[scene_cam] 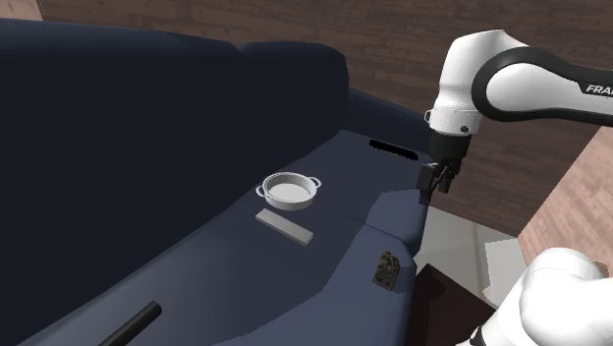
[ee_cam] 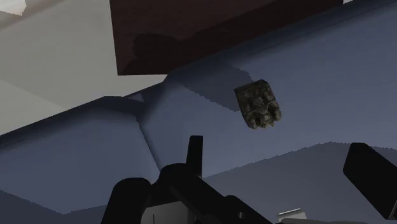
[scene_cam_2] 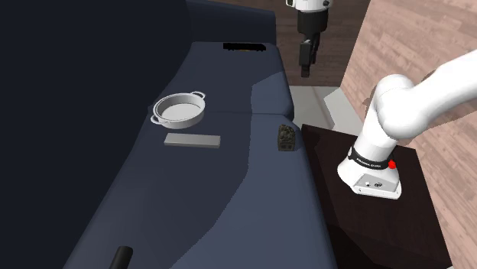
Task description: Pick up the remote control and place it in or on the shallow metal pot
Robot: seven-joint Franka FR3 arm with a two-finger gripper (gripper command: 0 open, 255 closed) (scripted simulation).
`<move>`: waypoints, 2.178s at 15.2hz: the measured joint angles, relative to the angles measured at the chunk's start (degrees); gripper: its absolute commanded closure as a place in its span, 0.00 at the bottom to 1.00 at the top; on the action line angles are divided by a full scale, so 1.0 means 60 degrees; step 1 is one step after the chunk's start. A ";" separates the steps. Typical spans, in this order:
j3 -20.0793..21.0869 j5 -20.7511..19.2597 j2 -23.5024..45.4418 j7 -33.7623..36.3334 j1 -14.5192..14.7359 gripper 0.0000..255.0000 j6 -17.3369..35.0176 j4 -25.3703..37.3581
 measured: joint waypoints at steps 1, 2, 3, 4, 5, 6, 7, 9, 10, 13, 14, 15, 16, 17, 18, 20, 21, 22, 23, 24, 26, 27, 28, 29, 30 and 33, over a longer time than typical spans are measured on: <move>0.0000 0.0000 0.0000 0.0000 0.0000 0.00 0.0000 0.0000; 0.0017 0.0015 0.0139 -0.0003 0.0011 0.00 0.0183 -0.0033; 0.0054 0.0049 0.0291 0.0008 0.0035 0.00 0.0414 -0.0079; 0.0087 0.0073 0.0564 0.0005 0.0054 0.00 0.0713 -0.0072; 0.0112 0.0092 0.0780 -0.0010 0.0073 0.00 0.1020 -0.0121; 0.0148 0.0119 0.1037 -0.0014 0.0096 0.00 0.1356 -0.0159; 0.0205 0.0157 0.1308 0.0003 0.0129 0.00 0.1704 -0.0193; 0.0252 0.0181 0.1940 -0.0038 0.0153 0.00 0.2350 -0.0110; 0.0316 0.0217 0.2257 -0.0011 0.0188 0.00 0.2659 -0.0060; 0.0411 0.0239 0.3156 -0.0044 0.0233 0.00 0.3481 0.0164; 0.0449 0.0248 0.3448 -0.0050 0.0253 0.00 0.3814 0.0165; 0.0480 0.0245 0.3792 -0.0062 0.0263 0.00 0.4108 0.0265; 0.0519 0.0240 0.4170 -0.0059 0.0277 0.00 0.4339 0.0463; 0.0567 0.0240 0.4493 -0.0049 0.0301 0.00 0.4646 0.0519; 0.0609 0.0222 0.4898 -0.0038 0.0314 0.00 0.4946 0.0676; 0.0666 0.0202 0.5409 -0.0057 0.0345 0.00 0.5379 0.0844; 0.0747 0.0181 0.5827 0.0028 0.0388 0.00 0.5542 0.1155; 0.0770 0.0153 0.6152 0.0013 0.0398 0.00 0.5768 0.1292; 0.0778 0.0103 0.6571 -0.0014 0.0391 0.00 0.6019 0.1508; 0.0808 0.0062 0.6944 0.0004 0.0409 0.00 0.6164 0.1776; 0.0894 -0.0020 0.7619 0.0088 0.0482 0.00 0.6603 0.2105; 0.0911 -0.0076 0.8005 0.0093 0.0499 0.00 0.6710 0.2421; 0.0945 -0.0129 0.8325 0.0141 0.0541 0.00 0.6821 0.2675; 0.0976 -0.0188 0.8692 0.0186 0.0586 0.00 0.6911 0.3000; 0.0999 -0.0255 0.9075 0.0226 0.0631 0.00 0.7032 0.3304; 0.1017 -0.0440 1.0128 0.0254 0.0739 0.00 0.7282 0.4228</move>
